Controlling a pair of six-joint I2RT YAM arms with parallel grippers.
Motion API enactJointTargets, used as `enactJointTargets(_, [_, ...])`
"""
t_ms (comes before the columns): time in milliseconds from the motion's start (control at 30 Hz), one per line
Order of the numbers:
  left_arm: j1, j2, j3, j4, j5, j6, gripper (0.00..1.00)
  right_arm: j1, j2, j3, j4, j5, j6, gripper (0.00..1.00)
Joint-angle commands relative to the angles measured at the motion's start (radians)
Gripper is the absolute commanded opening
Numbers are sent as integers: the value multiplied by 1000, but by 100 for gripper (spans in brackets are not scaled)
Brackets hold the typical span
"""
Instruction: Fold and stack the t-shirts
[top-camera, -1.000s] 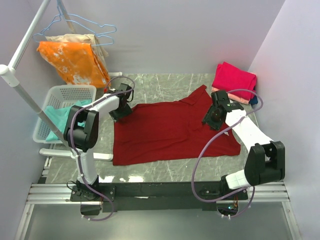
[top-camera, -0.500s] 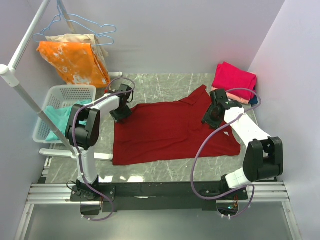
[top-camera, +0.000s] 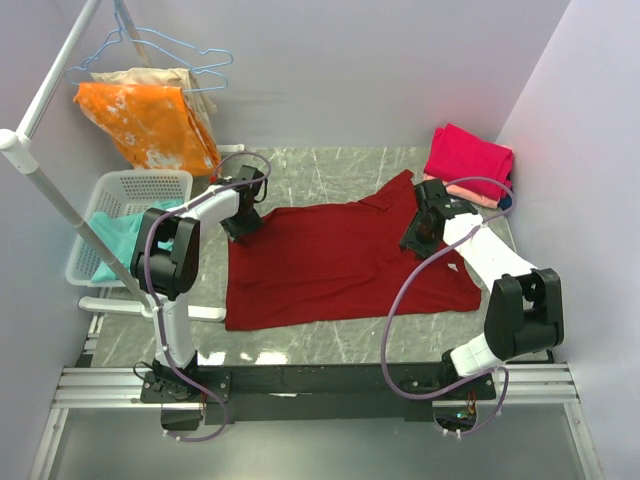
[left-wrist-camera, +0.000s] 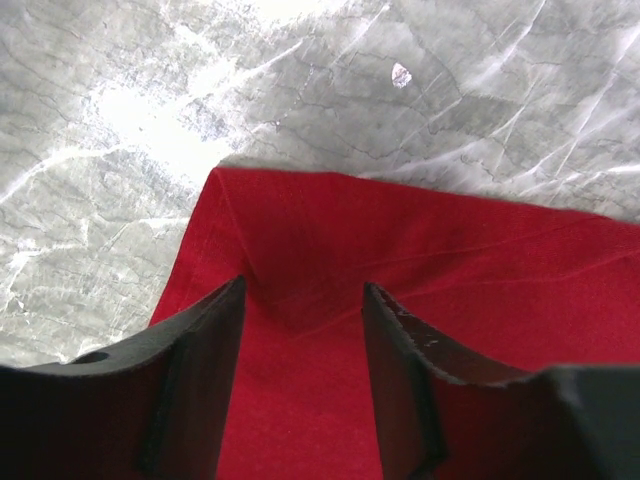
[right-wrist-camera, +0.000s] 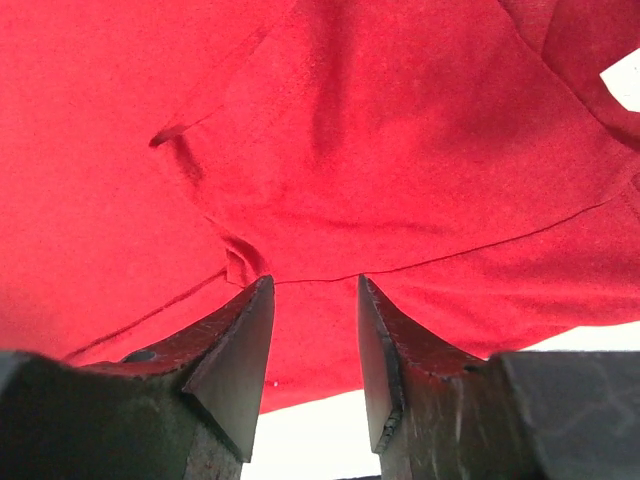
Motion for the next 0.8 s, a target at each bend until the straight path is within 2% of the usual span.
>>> enactJointTargets(0, [1,-17,24,0,3,19,49,9,14,43,-15,34,9,45])
enactJointTargets(233, [3,-6,20,8,7,24,41,10,8,32,-23,44,12,45])
enactJointTargets(533, [1,15,5,11,6,26,38,10,10,50,-35,52,8,44])
enactJointTargets(767, [1,12,23,-9,-10,29,11,12,7,46,-32,49,8,44])
